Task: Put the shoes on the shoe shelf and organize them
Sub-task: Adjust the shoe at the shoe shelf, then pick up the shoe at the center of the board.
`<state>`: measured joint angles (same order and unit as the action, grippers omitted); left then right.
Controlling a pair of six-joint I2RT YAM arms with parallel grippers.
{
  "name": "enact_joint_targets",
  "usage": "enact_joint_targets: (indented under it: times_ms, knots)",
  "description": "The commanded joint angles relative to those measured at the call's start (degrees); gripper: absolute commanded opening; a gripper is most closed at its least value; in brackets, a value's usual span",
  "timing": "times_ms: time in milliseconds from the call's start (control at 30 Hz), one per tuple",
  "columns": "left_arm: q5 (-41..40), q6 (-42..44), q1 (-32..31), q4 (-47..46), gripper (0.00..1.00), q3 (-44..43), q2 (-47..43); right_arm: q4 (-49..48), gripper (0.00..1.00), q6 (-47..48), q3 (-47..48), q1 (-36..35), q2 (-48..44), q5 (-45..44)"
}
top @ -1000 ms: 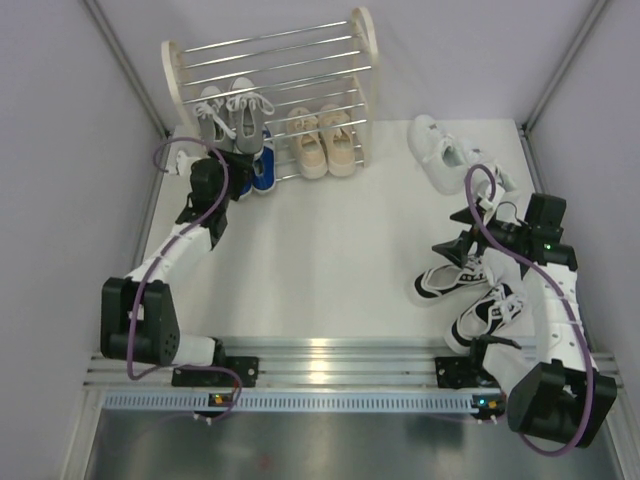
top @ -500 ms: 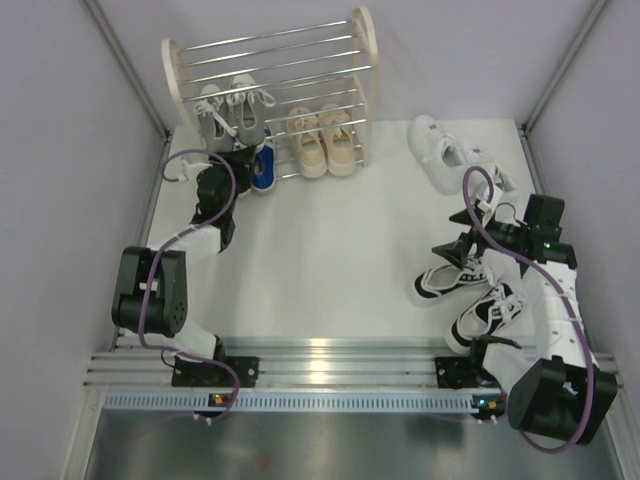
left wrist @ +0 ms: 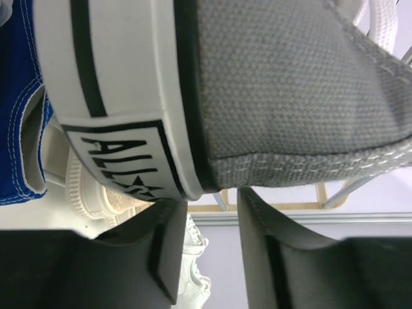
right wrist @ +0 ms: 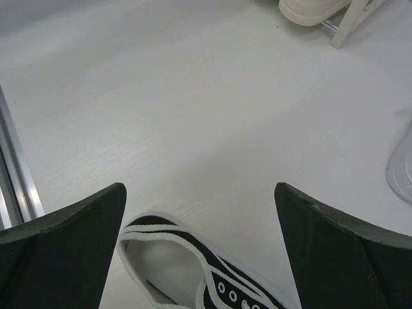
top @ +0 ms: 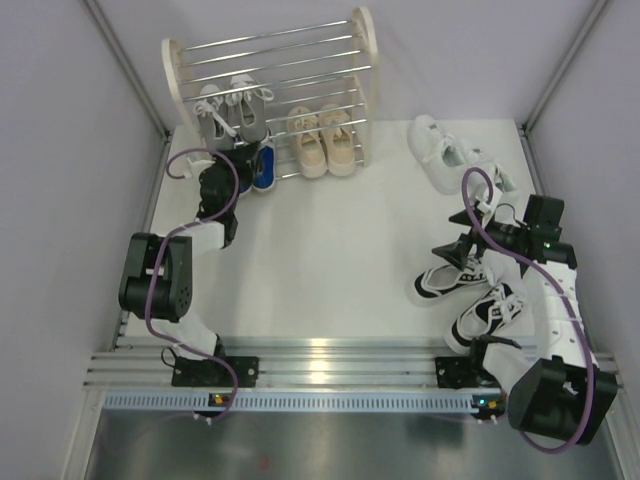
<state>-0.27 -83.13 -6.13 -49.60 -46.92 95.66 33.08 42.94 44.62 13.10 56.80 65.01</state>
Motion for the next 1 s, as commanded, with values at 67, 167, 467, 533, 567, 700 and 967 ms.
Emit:
enact_joint_targets:
  times_ms: [67,167,467,533,567,700,967]
  knots:
    - [0.01,-0.10,0.50,-3.22,0.58,1.03,-3.10,0.41,1.00,1.88,0.64,-0.36,-0.19,2.93]
    - [2.29,1.30,0.86,-1.73,0.73,3.93,-7.58,0.58,0.99,2.06,0.64,-0.36,-0.37,2.93]
    - [5.56,24.73,3.49,33.73,0.90,6.07,-34.64,-5.74,0.99,-3.64,-0.15,-0.19,-2.30,-6.30]
    - [3.97,41.94,3.67,48.37,0.96,2.90,-40.45,-6.02,0.99,-5.57,1.16,-0.18,-1.17,-6.31]
    - [3.44,48.26,3.67,52.81,0.97,1.58,-41.85,-2.88,0.99,-3.93,2.65,-0.27,0.06,-5.52]
    - [-5.42,70.26,3.67,65.59,0.98,-2.92,-49.66,18.46,0.99,9.16,14.93,-0.80,10.32,-8.56]
    - [2.10,70.13,3.67,66.22,0.98,6.83,-61.29,19.49,0.99,5.76,15.94,-7.46,7.90,-28.07]
